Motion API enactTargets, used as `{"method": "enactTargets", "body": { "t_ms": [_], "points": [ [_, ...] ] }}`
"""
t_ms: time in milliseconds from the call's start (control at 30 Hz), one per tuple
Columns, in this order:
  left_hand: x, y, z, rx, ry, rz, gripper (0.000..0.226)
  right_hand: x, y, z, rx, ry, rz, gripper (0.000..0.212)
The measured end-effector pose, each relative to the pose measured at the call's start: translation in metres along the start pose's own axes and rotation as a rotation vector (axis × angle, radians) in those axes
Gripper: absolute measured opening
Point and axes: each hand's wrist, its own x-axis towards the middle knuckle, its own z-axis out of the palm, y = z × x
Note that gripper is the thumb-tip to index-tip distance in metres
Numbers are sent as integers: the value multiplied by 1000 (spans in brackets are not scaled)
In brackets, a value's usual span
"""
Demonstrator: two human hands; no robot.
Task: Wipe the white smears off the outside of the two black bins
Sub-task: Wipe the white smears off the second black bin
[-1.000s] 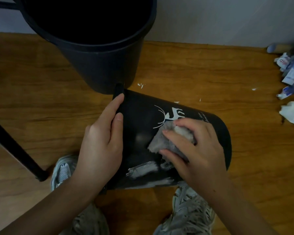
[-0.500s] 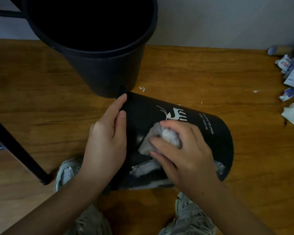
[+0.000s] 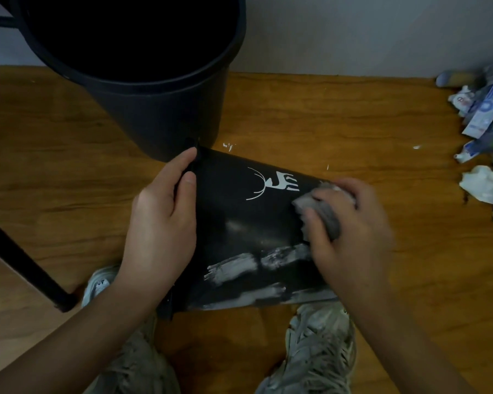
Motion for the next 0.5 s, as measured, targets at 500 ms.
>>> {"method": "enactTargets", "body": {
  "t_ms": [500],
  "points": [
    [23,7,5,71,32,-7,33,-10,42,-13,12,-20,37,28]
  ]
}}
